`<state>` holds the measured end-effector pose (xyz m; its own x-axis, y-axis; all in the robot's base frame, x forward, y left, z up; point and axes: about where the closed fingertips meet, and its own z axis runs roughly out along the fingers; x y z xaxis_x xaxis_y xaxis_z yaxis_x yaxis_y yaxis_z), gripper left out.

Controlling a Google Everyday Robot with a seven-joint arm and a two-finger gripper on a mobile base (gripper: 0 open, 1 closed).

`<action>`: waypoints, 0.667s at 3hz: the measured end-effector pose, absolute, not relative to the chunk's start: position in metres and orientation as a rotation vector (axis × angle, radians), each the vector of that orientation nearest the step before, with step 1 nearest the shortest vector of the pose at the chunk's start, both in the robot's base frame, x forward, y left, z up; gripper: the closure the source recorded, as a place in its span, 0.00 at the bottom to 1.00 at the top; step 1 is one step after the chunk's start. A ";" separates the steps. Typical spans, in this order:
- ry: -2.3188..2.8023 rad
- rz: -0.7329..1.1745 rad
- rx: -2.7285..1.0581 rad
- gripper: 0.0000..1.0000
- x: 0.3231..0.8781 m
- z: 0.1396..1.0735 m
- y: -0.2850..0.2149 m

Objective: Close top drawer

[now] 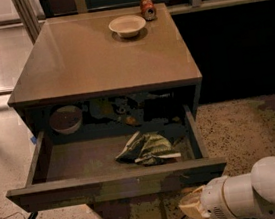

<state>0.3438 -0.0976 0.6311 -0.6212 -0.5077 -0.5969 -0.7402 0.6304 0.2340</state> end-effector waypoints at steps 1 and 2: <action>2.347 0.653 -0.969 1.00 0.356 0.635 -0.084; 2.309 0.658 -0.941 1.00 0.377 0.643 -0.061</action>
Offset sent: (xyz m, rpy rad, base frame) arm 0.0597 0.0644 0.0196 0.0855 -0.0894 -0.0450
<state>0.3768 -0.0606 0.6430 -0.5996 -0.4671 -0.6498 -0.7395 0.6338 0.2266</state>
